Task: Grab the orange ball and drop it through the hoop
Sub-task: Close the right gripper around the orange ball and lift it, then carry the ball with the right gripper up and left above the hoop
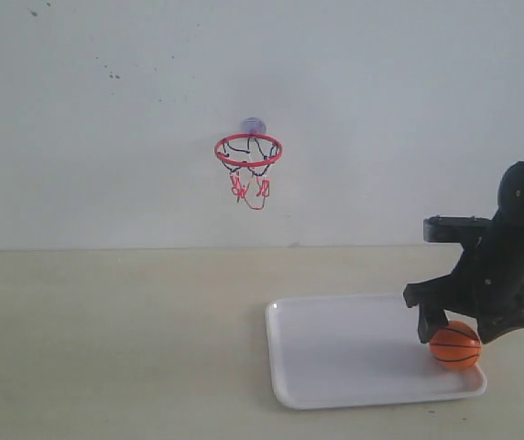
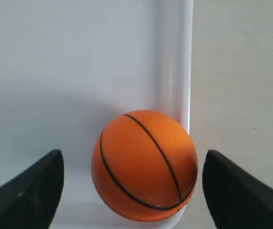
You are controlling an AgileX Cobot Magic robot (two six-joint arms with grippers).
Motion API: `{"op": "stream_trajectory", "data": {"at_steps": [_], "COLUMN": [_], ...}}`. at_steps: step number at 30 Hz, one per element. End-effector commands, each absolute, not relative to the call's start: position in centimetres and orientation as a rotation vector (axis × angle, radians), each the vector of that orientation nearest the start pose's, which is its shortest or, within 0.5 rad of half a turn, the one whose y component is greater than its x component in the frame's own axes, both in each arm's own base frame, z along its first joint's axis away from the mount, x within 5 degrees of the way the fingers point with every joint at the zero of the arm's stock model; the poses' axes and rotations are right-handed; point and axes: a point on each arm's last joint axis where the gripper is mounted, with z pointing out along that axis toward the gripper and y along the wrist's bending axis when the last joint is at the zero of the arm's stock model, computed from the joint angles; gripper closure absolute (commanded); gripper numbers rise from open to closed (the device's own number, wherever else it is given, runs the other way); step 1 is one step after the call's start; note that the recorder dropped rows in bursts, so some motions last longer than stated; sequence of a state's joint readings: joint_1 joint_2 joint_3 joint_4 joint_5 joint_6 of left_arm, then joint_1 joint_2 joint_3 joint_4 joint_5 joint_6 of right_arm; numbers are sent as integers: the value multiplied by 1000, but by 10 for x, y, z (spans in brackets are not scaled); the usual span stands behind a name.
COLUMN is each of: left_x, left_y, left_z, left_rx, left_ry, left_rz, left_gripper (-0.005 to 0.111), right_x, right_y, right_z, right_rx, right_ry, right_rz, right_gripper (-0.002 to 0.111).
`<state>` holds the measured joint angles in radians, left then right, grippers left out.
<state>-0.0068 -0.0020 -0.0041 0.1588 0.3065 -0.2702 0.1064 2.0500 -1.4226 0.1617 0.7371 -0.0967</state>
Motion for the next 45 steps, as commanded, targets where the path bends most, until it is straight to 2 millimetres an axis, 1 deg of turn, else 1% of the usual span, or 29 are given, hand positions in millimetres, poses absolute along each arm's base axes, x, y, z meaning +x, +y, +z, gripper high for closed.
{"op": "stream_trajectory", "data": {"at_steps": [1,11,13,14,15,18,20,21,24,27,31,33,36,38,41,43,45], "left_x": [54,54,54,54,54,54,54,54,54,54,54,54,54,54,54,54,54], "left_y": [4,4,4,4,4,4,4,4,4,4,4,4,4,4,4,4,4], "left_z": [186,186,186,186,186,186,186,186,186,186,186,186,186,186,186,186,186], "left_rx": [-139,-139,-139,-139,-139,-139,-139,-139,-139,-139,-139,-139,-139,-139,-139,-139,-139], "left_ry": [1781,1781,1781,1781,1781,1781,1781,1781,1781,1781,1781,1781,1781,1781,1781,1781,1781], "left_rz": [-58,-58,-58,-58,-58,-58,-58,-58,-58,-58,-58,-58,-58,-58,-58,-58,-58], "left_gripper": [103,103,103,103,103,103,103,103,103,103,103,103,103,103,103,103,103], "right_x": [416,415,415,415,415,416,417,417,417,418,422,428,441,450,466,473,480], "right_y": [50,49,49,49,49,49,49,49,49,50,62,69,76,80,88,98,114], "right_z": [162,152,152,152,152,153,154,157,172,196,240,258,283,294,303,310,318], "right_rx": [-162,-172,-173,-168,-168,-170,-175,-184,-184,-166,-166,-165,-211,-221,-275,-324,-396], "right_ry": [2820,2865,2867,2869,2869,2854,2842,2831,2783,2675,2477,2376,2244,2183,2094,2044,1991], "right_rz": [151,132,132,133,133,131,129,128,131,159,320,417,482,528,586,594,583], "right_gripper": [34,34,43,56,65,89,109,108,108,108,108,108,108,108,108,108,108]}}
